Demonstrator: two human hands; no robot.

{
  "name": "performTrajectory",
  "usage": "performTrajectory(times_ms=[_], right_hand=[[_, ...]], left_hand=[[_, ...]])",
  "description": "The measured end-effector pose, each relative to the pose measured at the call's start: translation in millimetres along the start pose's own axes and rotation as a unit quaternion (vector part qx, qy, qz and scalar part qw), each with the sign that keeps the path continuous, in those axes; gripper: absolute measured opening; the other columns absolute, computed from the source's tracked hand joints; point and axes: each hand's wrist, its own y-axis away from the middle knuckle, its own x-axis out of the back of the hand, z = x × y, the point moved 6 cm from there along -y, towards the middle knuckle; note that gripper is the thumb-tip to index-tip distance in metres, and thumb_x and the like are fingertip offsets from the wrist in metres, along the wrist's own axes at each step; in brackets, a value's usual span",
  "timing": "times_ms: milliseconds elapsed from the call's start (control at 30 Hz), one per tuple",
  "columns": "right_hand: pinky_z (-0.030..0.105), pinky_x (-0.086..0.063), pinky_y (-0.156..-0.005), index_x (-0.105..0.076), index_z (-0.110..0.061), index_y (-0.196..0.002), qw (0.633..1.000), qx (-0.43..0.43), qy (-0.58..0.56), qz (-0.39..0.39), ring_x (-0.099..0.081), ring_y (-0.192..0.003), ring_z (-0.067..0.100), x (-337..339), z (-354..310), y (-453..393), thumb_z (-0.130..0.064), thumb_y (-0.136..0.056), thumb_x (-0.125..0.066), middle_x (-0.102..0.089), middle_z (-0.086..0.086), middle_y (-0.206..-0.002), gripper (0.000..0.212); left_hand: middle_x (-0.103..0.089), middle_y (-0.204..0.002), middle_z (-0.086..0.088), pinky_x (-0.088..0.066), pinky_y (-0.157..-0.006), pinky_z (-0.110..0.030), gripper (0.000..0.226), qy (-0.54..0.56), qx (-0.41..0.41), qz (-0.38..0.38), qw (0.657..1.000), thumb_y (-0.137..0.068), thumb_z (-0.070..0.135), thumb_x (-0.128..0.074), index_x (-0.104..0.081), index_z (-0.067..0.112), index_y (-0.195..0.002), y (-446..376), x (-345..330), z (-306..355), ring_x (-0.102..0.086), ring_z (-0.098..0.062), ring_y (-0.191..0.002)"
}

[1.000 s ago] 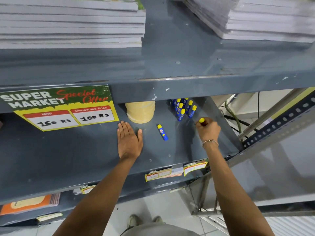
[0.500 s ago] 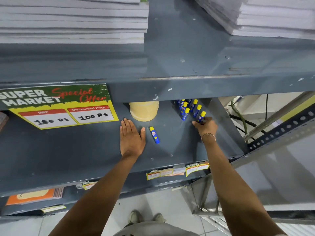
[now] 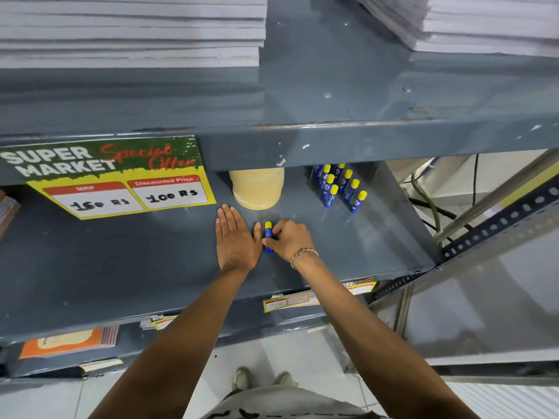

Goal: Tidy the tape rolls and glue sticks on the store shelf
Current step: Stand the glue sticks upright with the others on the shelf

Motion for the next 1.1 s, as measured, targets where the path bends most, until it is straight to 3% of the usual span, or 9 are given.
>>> performTrajectory(times_ms=[67,233,300,433,567,767,967,1100], right_hand=[[0.036,-0.051,-0.080,-0.068,-0.008,-0.093,1.000,0.001,0.017,0.006,-0.064,-0.097,0.032,0,-2,-2,-0.034,-0.079,-0.068,-0.072,0.015,-0.097,0.030],[0.037,-0.053,-0.080,-0.065,0.000,-0.097,0.995,-0.014,0.079,0.055,-0.063,-0.100,0.038,5,-2,-4,-0.013,-0.081,-0.062,-0.068,0.021,-0.105,0.021],[0.037,-0.053,-0.080,-0.066,0.000,-0.096,0.994,-0.027,0.074,0.071,-0.063,-0.100,0.038,12,6,-5,-0.013,-0.081,-0.063,-0.069,0.022,-0.104,0.020],[0.036,-0.050,-0.081,-0.067,-0.002,-0.099,0.984,-0.053,-0.010,0.169,-0.064,-0.099,0.038,44,42,-6,-0.020,-0.088,-0.061,-0.069,0.020,-0.104,0.022],[0.028,-0.042,-0.080,-0.067,-0.003,-0.097,0.937,-0.110,-0.134,0.302,-0.068,-0.095,0.034,78,89,-1,-0.016,-0.086,-0.065,-0.074,0.017,-0.099,0.017],[0.031,-0.052,-0.082,-0.065,-0.002,-0.097,0.934,-0.112,-0.163,0.299,-0.069,-0.091,0.032,76,107,-13,-0.019,-0.086,-0.066,-0.075,0.016,-0.097,0.020],[0.028,-0.051,-0.084,-0.068,-0.003,-0.099,0.933,-0.100,-0.188,0.290,-0.070,-0.090,0.030,72,111,-18,-0.016,-0.084,-0.069,-0.075,0.016,-0.097,0.020],[0.035,-0.049,-0.094,-0.063,0.001,-0.114,0.932,-0.125,-0.195,0.280,-0.067,-0.101,0.034,62,114,-2,-0.006,-0.087,-0.061,-0.071,0.020,-0.108,0.027]], left_hand=[[-0.004,-0.159,-0.024,-0.002,-0.122,-0.038,0.076,0.002,-0.001,-0.005,1.000,-0.097,0.048,-0.022,-0.002,-0.006,-0.148,-1,0,0,-0.001,-0.033,-0.149],[-0.003,-0.159,-0.023,-0.001,-0.122,-0.037,0.076,0.001,-0.020,-0.015,1.000,-0.098,0.048,-0.024,-0.002,-0.005,-0.148,-1,2,-2,-0.001,-0.031,-0.149],[-0.003,-0.160,-0.021,0.000,-0.122,-0.037,0.076,0.005,-0.024,-0.013,1.000,-0.098,0.048,-0.023,-0.001,-0.004,-0.149,0,3,-3,0.000,-0.030,-0.149],[-0.002,-0.160,-0.021,-0.001,-0.123,-0.038,0.076,0.005,-0.027,-0.011,1.000,-0.097,0.048,-0.023,-0.002,-0.004,-0.149,2,5,-3,0.001,-0.030,-0.149],[-0.004,-0.159,-0.022,-0.003,-0.123,-0.039,0.077,0.005,-0.027,-0.003,1.000,-0.097,0.049,-0.023,-0.004,-0.004,-0.149,2,5,-3,-0.001,-0.031,-0.149],[-0.005,-0.159,-0.022,-0.002,-0.123,-0.038,0.077,0.006,-0.029,-0.002,1.000,-0.097,0.049,-0.023,-0.004,-0.004,-0.149,2,5,-3,-0.001,-0.031,-0.149],[-0.005,-0.159,-0.023,0.000,-0.122,-0.037,0.076,0.004,-0.033,-0.009,0.999,-0.098,0.048,-0.023,-0.003,-0.005,-0.148,2,4,-3,-0.001,-0.031,-0.149],[0.000,-0.159,-0.023,0.000,-0.123,-0.038,0.074,-0.008,-0.031,-0.015,0.999,-0.098,0.045,-0.022,0.001,-0.006,-0.148,3,6,5,0.002,-0.031,-0.149]])
